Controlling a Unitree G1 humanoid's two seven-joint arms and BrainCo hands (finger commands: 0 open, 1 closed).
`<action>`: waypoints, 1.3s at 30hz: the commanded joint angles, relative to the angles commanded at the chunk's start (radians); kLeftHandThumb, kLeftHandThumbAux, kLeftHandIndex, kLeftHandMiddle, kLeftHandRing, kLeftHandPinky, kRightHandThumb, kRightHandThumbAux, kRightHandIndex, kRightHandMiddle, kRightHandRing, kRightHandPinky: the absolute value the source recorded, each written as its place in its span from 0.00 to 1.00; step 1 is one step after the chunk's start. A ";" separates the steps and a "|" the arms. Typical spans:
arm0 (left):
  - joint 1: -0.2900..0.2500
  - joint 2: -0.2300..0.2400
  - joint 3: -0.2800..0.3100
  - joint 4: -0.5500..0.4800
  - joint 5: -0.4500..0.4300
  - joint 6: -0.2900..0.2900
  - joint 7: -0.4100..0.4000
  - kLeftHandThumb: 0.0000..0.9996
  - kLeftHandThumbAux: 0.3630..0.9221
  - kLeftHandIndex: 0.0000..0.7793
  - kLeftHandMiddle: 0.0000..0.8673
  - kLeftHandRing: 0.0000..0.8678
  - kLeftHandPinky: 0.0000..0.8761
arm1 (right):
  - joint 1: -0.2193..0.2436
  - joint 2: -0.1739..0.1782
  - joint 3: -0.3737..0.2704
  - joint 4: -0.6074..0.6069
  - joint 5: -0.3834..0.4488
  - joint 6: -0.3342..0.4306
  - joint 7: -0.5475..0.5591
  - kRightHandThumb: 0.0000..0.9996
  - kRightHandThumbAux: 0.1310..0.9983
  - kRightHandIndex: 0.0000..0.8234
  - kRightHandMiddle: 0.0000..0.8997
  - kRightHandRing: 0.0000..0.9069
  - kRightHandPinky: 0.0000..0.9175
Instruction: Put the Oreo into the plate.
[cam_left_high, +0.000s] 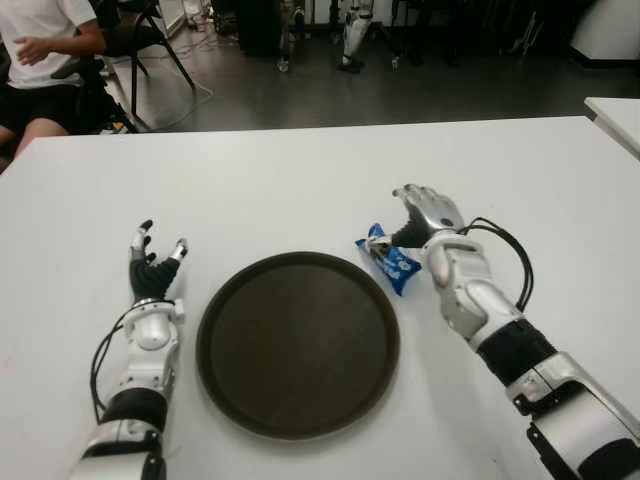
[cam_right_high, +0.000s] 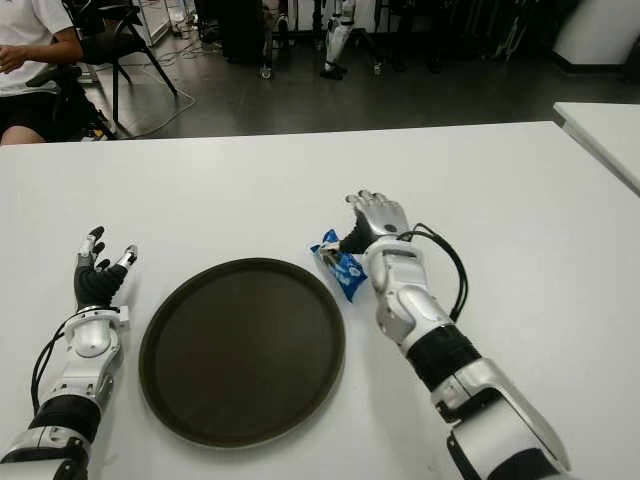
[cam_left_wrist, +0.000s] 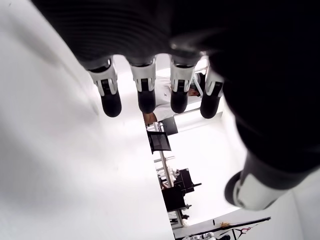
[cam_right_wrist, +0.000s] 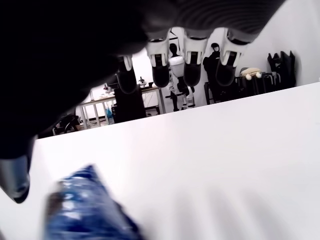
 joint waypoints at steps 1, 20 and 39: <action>0.001 -0.002 0.001 -0.003 -0.002 0.001 0.000 0.02 0.59 0.03 0.04 0.03 0.03 | -0.002 0.002 0.002 -0.001 -0.003 0.003 0.003 0.00 0.43 0.00 0.00 0.00 0.00; 0.000 -0.010 0.008 -0.001 -0.015 -0.001 -0.003 0.08 0.61 0.04 0.06 0.04 0.03 | -0.016 0.016 0.014 -0.014 -0.024 0.009 0.021 0.00 0.43 0.00 0.00 0.00 0.00; 0.007 -0.016 0.006 -0.026 -0.016 0.027 -0.009 0.09 0.60 0.02 0.04 0.02 0.04 | -0.063 0.010 0.007 -0.049 -0.068 0.067 0.044 0.00 0.42 0.00 0.00 0.00 0.00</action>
